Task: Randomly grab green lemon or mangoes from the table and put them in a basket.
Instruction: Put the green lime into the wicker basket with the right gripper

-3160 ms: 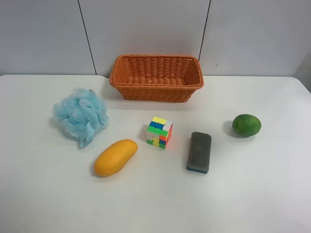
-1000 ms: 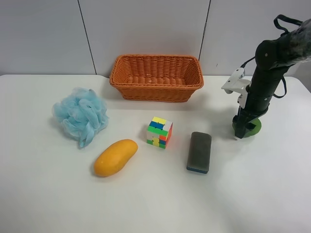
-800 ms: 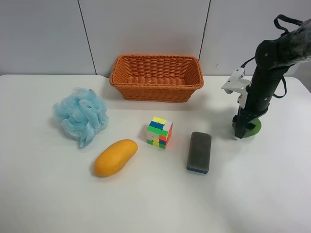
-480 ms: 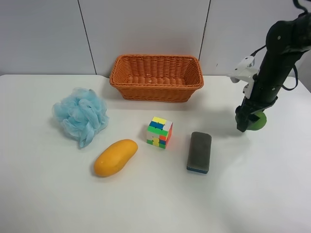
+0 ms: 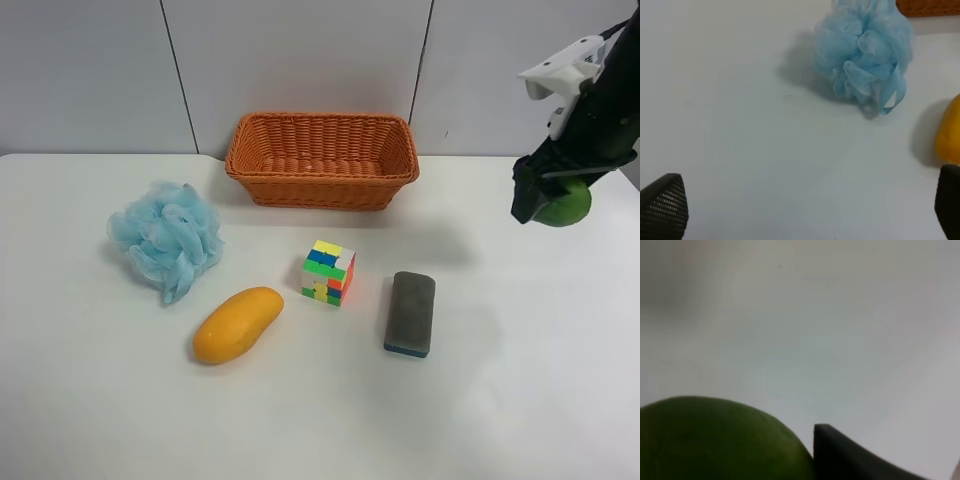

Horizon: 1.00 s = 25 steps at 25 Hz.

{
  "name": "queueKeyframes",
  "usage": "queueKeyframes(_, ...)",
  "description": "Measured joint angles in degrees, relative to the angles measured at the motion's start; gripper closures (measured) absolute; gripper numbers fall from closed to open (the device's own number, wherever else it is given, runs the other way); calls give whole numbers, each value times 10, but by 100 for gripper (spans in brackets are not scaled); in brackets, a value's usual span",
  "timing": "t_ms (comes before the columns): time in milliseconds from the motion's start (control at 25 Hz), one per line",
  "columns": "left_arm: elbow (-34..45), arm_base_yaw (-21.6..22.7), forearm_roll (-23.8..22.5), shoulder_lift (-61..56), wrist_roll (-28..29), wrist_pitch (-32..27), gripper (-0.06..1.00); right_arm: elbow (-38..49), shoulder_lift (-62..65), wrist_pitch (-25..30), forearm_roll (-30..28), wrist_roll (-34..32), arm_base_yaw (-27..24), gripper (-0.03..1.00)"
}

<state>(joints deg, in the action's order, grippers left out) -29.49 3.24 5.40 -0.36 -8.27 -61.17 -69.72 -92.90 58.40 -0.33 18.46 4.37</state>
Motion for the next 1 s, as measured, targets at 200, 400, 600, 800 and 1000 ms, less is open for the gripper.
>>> queueKeyframes(200,0,0,0,0,0,0,-5,-72,1,36,-2,-34,44,22)
queueKeyframes(400,0,0,0,0,0,0,-5,-205,-59,74,-25,-87,100,22)
queueKeyframes(600,0,0,0,0,0,0,-5,-332,-155,85,-30,-111,134,22)
queueKeyframes(800,0,0,0,0,0,0,-5,-435,-248,57,-29,-126,163,22)
queueKeyframes(1000,0,0,0,0,0,0,-5,-472,-315,-22,-21,-132,188,22)
